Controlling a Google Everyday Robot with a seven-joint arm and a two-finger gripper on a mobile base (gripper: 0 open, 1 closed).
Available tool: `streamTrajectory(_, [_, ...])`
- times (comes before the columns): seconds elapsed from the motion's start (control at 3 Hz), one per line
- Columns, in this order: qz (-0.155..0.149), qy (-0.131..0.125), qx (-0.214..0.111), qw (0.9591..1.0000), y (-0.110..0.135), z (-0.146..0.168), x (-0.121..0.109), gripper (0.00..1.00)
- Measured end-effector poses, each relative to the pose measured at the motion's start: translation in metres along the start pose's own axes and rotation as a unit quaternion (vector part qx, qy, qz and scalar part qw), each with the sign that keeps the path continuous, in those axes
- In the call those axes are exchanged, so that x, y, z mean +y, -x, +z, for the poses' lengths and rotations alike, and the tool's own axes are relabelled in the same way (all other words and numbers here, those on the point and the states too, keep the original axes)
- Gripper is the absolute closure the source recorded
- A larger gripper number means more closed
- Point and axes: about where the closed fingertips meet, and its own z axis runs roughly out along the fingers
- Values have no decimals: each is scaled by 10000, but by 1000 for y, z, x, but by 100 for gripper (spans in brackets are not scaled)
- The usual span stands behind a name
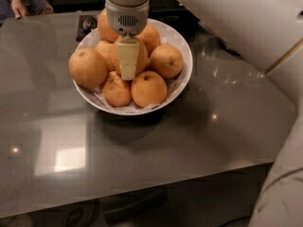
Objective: Pick orange from white bowl
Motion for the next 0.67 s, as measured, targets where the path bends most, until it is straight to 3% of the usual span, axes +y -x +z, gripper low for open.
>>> streamTrajectory(0.67, [-16, 21, 23, 10000, -2, 4, 2, 76])
